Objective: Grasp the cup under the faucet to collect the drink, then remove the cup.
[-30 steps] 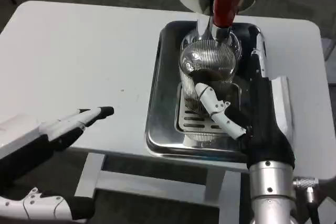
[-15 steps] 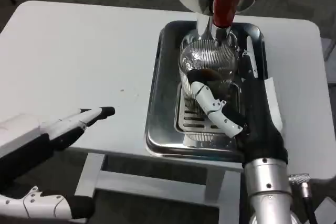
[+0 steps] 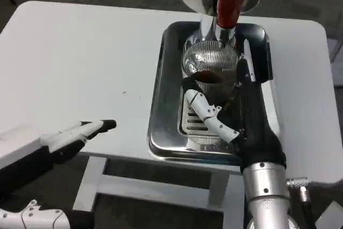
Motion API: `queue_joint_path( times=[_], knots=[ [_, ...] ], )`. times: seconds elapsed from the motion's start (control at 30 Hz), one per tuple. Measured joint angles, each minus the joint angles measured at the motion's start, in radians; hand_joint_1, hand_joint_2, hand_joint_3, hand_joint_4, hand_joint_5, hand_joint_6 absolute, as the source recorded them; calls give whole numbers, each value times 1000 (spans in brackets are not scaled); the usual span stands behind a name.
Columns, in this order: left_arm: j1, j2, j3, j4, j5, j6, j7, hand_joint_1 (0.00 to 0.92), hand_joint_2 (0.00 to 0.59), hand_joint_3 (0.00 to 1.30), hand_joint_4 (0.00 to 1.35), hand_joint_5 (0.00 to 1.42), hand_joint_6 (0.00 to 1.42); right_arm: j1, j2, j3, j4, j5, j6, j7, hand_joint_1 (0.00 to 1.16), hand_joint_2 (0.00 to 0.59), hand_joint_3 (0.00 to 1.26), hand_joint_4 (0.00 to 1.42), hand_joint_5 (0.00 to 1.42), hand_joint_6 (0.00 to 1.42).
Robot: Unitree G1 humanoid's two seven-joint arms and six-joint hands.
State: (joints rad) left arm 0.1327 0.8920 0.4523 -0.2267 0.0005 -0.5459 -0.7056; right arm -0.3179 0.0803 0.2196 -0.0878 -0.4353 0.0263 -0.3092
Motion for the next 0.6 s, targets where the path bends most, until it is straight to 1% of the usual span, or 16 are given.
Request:
queue_joint_path(
  times=[0.3,0.6],
  knots=[
    [20,10,8,-12,-22,1,-4,0,64,0,0,0,150,-50,17,6,98,-21,-24,-85,596,246,0,0,0,0],
    [22,22,8,-12,-22,3,-8,0,61,0,0,0,150,-62,22,-4,124,-21,-26,-100,597,246,0,0,0,0]
  ],
)
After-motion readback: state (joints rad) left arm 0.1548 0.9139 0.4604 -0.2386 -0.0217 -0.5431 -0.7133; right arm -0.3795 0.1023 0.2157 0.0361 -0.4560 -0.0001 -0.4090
